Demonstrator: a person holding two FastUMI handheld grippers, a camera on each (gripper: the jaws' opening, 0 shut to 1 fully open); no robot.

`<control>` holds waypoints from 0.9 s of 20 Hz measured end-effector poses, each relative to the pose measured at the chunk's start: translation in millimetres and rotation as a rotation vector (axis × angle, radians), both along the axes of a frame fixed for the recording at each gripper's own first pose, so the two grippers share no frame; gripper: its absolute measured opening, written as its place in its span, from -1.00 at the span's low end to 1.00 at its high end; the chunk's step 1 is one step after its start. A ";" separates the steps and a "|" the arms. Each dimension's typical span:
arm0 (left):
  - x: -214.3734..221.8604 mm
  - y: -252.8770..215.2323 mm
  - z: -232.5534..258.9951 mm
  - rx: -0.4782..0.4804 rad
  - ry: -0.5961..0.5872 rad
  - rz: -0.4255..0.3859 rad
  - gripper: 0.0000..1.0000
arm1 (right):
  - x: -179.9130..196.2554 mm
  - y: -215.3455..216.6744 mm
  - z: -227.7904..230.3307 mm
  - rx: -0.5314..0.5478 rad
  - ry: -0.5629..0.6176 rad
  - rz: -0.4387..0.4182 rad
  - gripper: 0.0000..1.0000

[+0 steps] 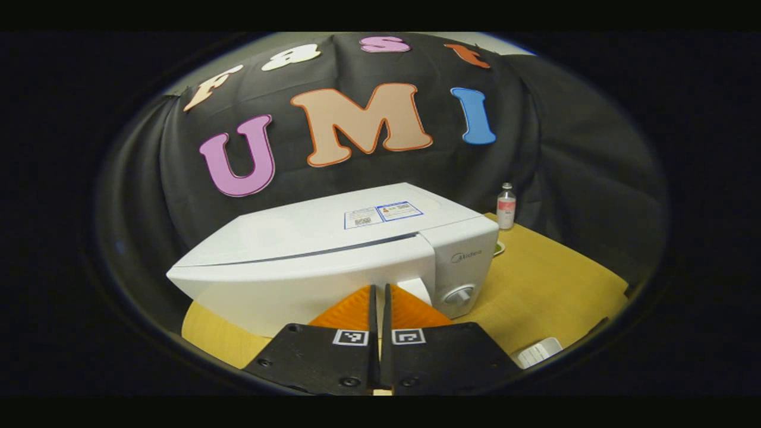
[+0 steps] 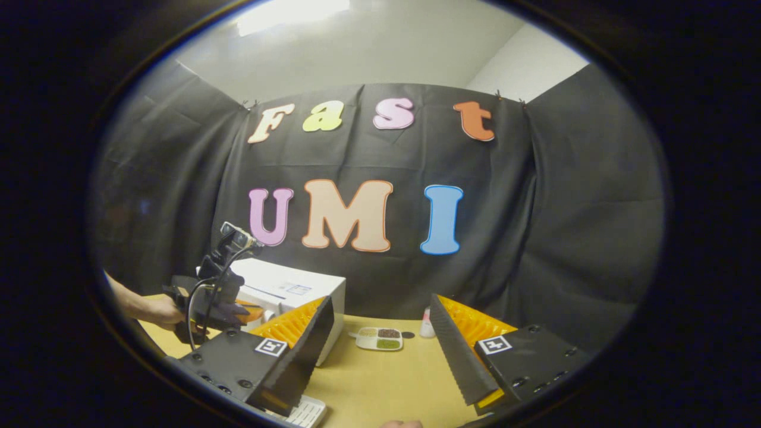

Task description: Open the microwave oven with the left hand, put the food in, and close the microwave oven.

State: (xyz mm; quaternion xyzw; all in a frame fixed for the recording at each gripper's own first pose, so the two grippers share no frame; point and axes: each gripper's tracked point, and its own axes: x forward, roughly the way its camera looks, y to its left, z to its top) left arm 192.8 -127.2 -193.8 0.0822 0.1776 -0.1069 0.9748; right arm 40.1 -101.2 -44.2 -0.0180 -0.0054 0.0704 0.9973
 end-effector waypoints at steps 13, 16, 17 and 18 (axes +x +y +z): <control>8.5 -1.2 6.6 0.056 -0.011 -0.025 -0.98 | -1.9 6.2 -3.8 0.021 0.033 0.008 0.99; -11.6 1.6 40.2 0.050 -0.080 -0.059 -0.96 | 2.8 19.5 -0.1 0.027 0.027 0.021 0.99; -21.3 6.3 53.1 0.032 -0.101 -0.056 -0.96 | 3.3 25.7 1.3 0.035 0.027 0.026 0.99; -31.7 10.8 64.0 0.010 -0.119 -0.051 -0.98 | 6.2 33.4 0.3 0.042 0.029 0.032 0.99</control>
